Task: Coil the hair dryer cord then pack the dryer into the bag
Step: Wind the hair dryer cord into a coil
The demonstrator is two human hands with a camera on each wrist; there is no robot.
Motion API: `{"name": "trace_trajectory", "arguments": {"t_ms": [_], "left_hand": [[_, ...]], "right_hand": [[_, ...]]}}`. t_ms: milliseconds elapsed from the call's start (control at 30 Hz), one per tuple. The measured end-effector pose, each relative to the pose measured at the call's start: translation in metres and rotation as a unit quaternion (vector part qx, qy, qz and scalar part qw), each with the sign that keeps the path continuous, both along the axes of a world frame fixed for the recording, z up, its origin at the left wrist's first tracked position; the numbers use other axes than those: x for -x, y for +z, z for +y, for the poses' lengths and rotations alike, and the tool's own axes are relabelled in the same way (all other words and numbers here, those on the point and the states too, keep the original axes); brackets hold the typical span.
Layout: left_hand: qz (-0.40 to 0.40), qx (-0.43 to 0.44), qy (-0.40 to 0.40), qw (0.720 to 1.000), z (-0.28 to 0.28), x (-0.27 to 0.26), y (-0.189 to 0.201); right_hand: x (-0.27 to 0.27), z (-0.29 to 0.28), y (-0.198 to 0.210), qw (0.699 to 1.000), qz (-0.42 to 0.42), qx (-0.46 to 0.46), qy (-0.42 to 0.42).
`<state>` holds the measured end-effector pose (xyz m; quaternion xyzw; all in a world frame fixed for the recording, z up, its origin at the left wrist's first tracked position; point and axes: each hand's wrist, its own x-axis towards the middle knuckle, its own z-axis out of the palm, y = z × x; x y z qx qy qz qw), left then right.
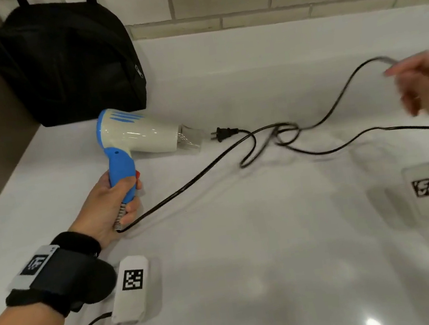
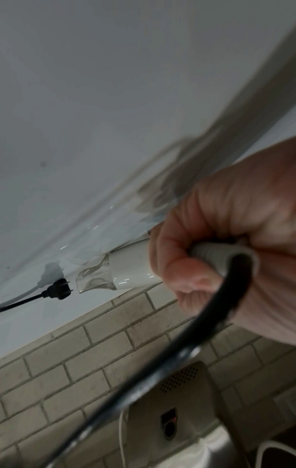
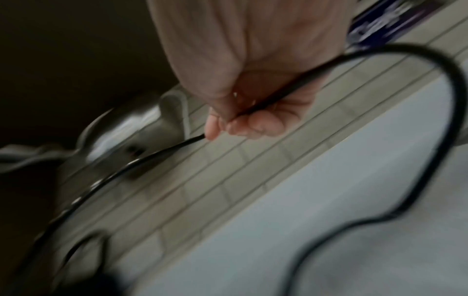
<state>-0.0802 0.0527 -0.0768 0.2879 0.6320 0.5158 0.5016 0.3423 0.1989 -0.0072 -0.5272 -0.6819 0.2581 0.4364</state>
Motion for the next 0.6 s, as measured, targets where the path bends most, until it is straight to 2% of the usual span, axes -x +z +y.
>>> {"name": "trace_trajectory", "arguments": {"t_ms": [67, 100, 200, 300, 500, 600], "left_hand": [[-0.010, 0.003, 0.011, 1.000, 0.001, 0.000, -0.001], [-0.016, 0.003, 0.013, 1.000, 0.001, 0.000, -0.001], [-0.017, 0.016, 0.015, 1.000, 0.002, 0.003, -0.002], [0.011, 0.030, 0.009, 0.999, 0.001, 0.005, 0.000], [0.131, 0.069, -0.021, 0.989, -0.003, -0.001, 0.013], [0.275, 0.099, -0.043, 0.955, -0.006, -0.002, 0.016]], "right_hand": [[-0.027, 0.014, 0.013, 0.994, 0.039, 0.004, -0.103], [-0.038, 0.018, 0.016, 0.990, 0.050, 0.019, -0.128], [-0.052, 0.021, 0.010, 0.986, 0.072, 0.067, -0.134], [-0.044, 0.017, 0.005, 0.985, 0.073, 0.107, -0.114], [-0.018, 0.011, 0.016, 0.988, 0.111, 0.066, -0.087], [-0.010, 0.004, 0.026, 0.988, 0.136, 0.051, -0.049]]}}
